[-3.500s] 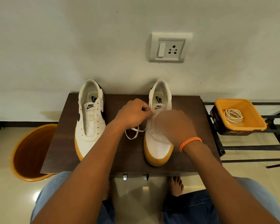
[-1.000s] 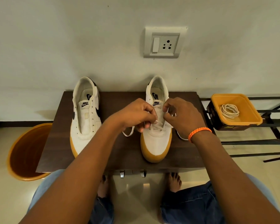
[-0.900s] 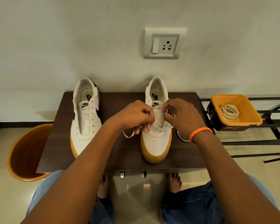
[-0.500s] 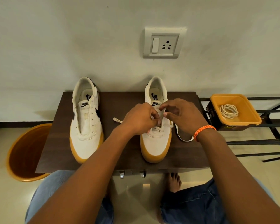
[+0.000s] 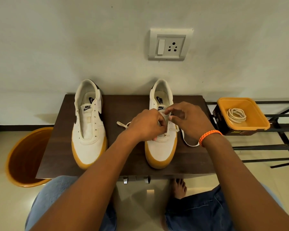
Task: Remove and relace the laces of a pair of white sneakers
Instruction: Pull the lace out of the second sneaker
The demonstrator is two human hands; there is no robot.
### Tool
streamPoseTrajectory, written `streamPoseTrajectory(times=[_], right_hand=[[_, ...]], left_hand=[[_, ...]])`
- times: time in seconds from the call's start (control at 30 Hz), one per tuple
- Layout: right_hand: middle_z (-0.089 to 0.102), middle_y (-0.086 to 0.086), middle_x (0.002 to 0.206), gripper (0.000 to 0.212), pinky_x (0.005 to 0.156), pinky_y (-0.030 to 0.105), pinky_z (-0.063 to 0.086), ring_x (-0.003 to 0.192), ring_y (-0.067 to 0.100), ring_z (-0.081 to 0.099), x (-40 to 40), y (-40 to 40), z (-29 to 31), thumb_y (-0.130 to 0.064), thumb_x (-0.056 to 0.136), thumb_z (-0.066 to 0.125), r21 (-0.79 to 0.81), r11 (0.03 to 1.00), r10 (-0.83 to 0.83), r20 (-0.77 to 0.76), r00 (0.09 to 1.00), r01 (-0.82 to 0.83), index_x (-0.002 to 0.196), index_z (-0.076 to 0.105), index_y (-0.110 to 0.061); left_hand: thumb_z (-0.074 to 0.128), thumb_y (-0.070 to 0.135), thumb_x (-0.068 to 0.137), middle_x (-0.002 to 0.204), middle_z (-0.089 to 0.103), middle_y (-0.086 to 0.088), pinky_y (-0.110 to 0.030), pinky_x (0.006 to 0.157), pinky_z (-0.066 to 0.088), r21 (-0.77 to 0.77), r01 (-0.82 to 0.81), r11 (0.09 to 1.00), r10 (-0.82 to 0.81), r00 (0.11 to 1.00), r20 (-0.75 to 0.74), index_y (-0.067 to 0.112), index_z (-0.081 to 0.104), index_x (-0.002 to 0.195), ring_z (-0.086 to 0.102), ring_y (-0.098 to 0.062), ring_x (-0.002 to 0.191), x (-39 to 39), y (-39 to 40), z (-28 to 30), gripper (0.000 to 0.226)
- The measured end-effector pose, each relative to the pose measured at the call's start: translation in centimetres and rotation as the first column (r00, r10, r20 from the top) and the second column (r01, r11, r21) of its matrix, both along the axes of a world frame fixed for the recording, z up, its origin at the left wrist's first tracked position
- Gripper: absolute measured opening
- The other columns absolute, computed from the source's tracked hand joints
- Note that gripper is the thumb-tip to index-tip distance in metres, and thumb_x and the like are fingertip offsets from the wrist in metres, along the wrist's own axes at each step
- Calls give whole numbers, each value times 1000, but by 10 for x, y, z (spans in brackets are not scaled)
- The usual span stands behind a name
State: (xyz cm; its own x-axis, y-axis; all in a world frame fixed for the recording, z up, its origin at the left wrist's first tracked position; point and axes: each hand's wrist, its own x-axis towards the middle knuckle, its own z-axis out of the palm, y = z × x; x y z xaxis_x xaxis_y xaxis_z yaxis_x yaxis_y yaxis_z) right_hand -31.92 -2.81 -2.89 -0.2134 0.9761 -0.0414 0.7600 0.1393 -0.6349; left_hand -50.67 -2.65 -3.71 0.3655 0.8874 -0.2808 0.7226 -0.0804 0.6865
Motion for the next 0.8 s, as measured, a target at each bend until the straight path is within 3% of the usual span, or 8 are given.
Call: streamPoseTrajectory(times=[0.1, 0.23, 0.37, 0.47, 0.57, 0.67, 0.73, 0.8], right_hand=[[68, -3, 113, 19, 93, 43, 59, 101, 15, 66, 2, 1, -1, -25, 94, 74, 5, 1000, -7, -2, 1000, 7, 106, 73, -39], [69, -5, 111, 14, 90, 44, 59, 100, 15, 67, 1, 2, -1, -29, 94, 74, 4, 1000, -16, -14, 1000, 16, 104, 73, -39], [70, -8, 102, 9, 84, 44, 60, 92, 13, 67, 0, 2, -2, -35, 92, 75, 29, 999, -16, 9, 1000, 16, 99, 71, -38], [69, -8, 100, 8, 83, 43, 60, 89, 13, 67, -1, 2, -2, -31, 91, 75, 27, 999, -33, 12, 999, 33, 96, 71, -37], [69, -7, 98, 9, 83, 42, 61, 88, 14, 67, -4, 0, -2, -27, 90, 75, 54, 998, -40, 18, 999, 39, 95, 72, -33], [70, -9, 97, 10, 82, 40, 61, 88, 12, 67, -6, -2, -4, -26, 88, 77, 101, 993, -59, 14, 998, 58, 95, 73, -32], [72, -8, 101, 11, 84, 39, 61, 92, 12, 68, -5, -2, -6, -25, 88, 78, 109, 991, -79, 5, 997, 78, 96, 74, -32], [72, -8, 102, 12, 85, 40, 61, 93, 13, 68, -5, -1, -6, -24, 88, 78, 116, 989, -96, -2, 995, 95, 96, 75, -33]], left_hand=[[76, 19, 95, 72, 71, 9, -34, 66, 66, -67, -29, 997, 33, 997, 72, 17, 80, 95, 67, -8, 51, -2, 2, 2, 5], [75, 10, 94, 52, 63, 8, -29, 55, 59, -211, -42, 977, 84, 978, 193, 7, 79, 89, 57, -7, 44, -12, 5, 7, 7], [68, 6, 97, 54, 55, -8, -22, 44, 48, -289, -35, 957, 122, 950, 286, -5, 74, 92, 45, -16, 40, -24, 7, 18, 13], [64, 8, 99, 54, 54, -8, -19, 41, 44, -269, -60, 961, 139, 949, 284, -8, 70, 91, 44, -21, 42, -28, 8, 22, 19], [69, 22, 98, 52, 61, 8, -23, 48, 50, -73, -85, 994, 95, 985, 145, 13, 76, 93, 57, -9, 41, -22, 7, 16, 12], [79, 43, 90, 80, 74, 9, -33, 59, 61, -1, -51, 999, 51, 998, 24, 34, 77, 102, 69, -5, 56, -11, 1, 6, 15], [81, 46, 88, 97, 78, 4, -39, 74, 64, 46, -33, 998, 36, 997, -62, 34, 80, 105, 72, -10, 74, -5, 1, 0, 20], [81, 42, 90, 100, 78, 4, -38, 77, 63, 65, -64, 996, 67, 996, -52, 33, 81, 105, 71, -10, 80, -3, 1, -2, 17]])
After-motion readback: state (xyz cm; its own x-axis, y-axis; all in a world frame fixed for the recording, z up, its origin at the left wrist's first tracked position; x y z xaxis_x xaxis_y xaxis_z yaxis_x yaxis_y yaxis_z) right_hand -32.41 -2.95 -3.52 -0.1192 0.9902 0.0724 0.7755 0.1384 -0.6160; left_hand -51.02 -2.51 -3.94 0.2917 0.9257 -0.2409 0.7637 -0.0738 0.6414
